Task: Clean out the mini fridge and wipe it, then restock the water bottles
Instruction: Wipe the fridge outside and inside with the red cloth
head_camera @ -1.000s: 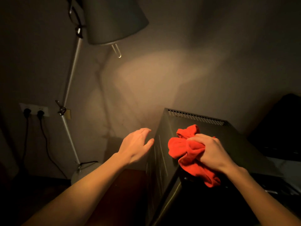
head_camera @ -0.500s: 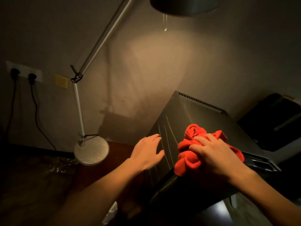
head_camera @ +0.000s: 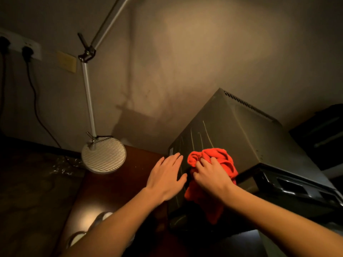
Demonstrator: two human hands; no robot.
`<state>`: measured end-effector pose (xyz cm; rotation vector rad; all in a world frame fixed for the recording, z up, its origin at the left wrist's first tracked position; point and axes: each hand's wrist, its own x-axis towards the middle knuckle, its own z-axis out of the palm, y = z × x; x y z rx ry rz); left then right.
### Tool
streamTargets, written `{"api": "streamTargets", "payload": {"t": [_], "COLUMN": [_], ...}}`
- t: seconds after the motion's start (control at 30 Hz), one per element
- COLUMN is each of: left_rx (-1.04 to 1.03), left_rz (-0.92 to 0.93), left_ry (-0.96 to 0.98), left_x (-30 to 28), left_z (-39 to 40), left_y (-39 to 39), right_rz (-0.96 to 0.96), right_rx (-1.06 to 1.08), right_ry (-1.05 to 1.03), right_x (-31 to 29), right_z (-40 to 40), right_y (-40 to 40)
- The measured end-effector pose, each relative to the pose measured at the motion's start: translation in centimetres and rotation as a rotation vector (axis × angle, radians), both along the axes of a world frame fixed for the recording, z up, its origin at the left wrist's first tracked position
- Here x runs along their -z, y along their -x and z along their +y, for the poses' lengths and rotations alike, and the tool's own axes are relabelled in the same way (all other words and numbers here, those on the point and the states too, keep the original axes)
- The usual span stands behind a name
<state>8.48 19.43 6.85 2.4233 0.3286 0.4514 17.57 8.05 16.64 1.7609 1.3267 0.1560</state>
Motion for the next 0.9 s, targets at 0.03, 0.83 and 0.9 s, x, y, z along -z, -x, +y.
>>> {"api": "streamTargets", "payload": {"t": [0.03,0.83,0.9], "left_rx": [-0.005,-0.075,-0.074], "left_rz": [0.007,0.031,0.021], "left_ry": [0.011,0.151,0.147], "left_x": [0.6,7.2,7.4], "left_z": [0.0,-0.7,-0.5], "left_y": [-0.3,-5.3,-5.4], "right_rz": [-0.022,-0.01,-0.055], "right_rx": [-0.02,0.056,0.061], "right_ry": [-0.015,0.268,0.197], "right_x": [0.4,0.4,0.5], "right_z": [0.6,1.8,3.3], "right_y": [-1.0,-2.3,-4.2]}}
